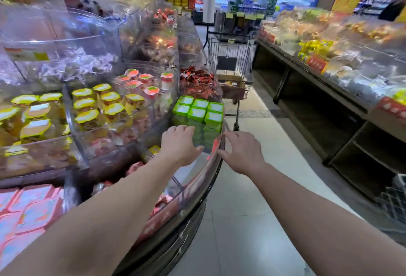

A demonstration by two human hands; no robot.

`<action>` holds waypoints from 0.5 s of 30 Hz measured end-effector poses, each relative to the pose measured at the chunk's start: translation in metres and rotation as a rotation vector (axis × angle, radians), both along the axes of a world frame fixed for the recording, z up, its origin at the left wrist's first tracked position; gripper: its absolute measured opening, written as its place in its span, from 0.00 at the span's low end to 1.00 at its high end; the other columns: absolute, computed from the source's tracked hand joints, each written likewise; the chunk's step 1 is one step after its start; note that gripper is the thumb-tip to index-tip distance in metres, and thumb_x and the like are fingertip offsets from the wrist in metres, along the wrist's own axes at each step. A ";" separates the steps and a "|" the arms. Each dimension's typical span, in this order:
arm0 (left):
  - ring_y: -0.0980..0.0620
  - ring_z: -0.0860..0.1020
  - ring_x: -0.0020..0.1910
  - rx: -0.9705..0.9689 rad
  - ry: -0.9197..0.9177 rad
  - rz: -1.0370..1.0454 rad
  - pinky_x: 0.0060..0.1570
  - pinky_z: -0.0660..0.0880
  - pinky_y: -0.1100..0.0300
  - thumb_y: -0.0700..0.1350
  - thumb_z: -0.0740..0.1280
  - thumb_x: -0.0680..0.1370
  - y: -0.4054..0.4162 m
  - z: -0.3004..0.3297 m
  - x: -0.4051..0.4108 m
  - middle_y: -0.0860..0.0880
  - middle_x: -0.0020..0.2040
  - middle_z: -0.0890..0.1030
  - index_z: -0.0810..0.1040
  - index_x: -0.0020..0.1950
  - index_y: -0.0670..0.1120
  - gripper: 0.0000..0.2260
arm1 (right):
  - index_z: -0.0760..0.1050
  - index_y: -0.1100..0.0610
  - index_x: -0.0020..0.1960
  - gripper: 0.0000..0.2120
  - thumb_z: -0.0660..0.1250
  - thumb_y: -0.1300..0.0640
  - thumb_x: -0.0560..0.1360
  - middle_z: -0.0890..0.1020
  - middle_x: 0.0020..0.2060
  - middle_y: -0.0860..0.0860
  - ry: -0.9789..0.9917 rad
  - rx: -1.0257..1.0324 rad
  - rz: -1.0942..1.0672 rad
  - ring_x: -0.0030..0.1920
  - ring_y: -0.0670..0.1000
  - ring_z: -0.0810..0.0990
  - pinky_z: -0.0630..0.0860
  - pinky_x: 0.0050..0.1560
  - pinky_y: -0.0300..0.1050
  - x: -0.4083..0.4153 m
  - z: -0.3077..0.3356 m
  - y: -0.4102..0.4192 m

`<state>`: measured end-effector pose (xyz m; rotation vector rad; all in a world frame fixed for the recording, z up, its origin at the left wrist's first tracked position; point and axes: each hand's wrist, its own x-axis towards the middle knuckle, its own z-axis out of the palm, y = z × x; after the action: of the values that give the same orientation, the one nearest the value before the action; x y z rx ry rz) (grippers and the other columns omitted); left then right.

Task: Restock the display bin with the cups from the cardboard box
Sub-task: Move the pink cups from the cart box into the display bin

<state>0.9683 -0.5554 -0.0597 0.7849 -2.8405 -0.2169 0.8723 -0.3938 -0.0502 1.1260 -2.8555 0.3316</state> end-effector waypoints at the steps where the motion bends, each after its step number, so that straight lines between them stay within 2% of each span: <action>1: 0.43 0.68 0.67 -0.002 0.006 -0.005 0.65 0.65 0.50 0.64 0.64 0.73 0.002 0.000 -0.017 0.48 0.69 0.71 0.67 0.70 0.51 0.29 | 0.69 0.48 0.68 0.24 0.63 0.41 0.75 0.74 0.64 0.52 -0.002 -0.003 -0.012 0.67 0.57 0.68 0.65 0.65 0.51 -0.015 0.000 0.002; 6: 0.44 0.68 0.68 -0.010 0.018 -0.018 0.66 0.64 0.51 0.63 0.65 0.72 -0.010 -0.007 -0.103 0.48 0.69 0.71 0.66 0.71 0.51 0.31 | 0.70 0.49 0.66 0.22 0.63 0.41 0.75 0.75 0.62 0.53 -0.007 0.036 -0.049 0.65 0.58 0.70 0.67 0.63 0.52 -0.099 -0.001 -0.004; 9: 0.44 0.68 0.68 -0.004 0.031 -0.021 0.66 0.64 0.51 0.63 0.65 0.72 -0.033 -0.015 -0.163 0.48 0.69 0.71 0.66 0.71 0.51 0.31 | 0.68 0.49 0.69 0.24 0.63 0.42 0.75 0.73 0.65 0.53 -0.021 0.050 -0.071 0.67 0.57 0.68 0.66 0.65 0.52 -0.162 -0.003 -0.015; 15: 0.44 0.70 0.65 0.007 0.074 -0.052 0.65 0.66 0.52 0.62 0.65 0.72 -0.067 -0.008 -0.293 0.47 0.66 0.74 0.71 0.67 0.50 0.27 | 0.67 0.50 0.69 0.24 0.62 0.43 0.76 0.72 0.66 0.54 -0.039 0.109 -0.115 0.68 0.57 0.67 0.65 0.66 0.53 -0.289 0.003 -0.050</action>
<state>0.6758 -0.6228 -0.0673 0.6905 -2.7940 -0.2586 0.5835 -0.4435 -0.0474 0.9764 -2.9897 0.1956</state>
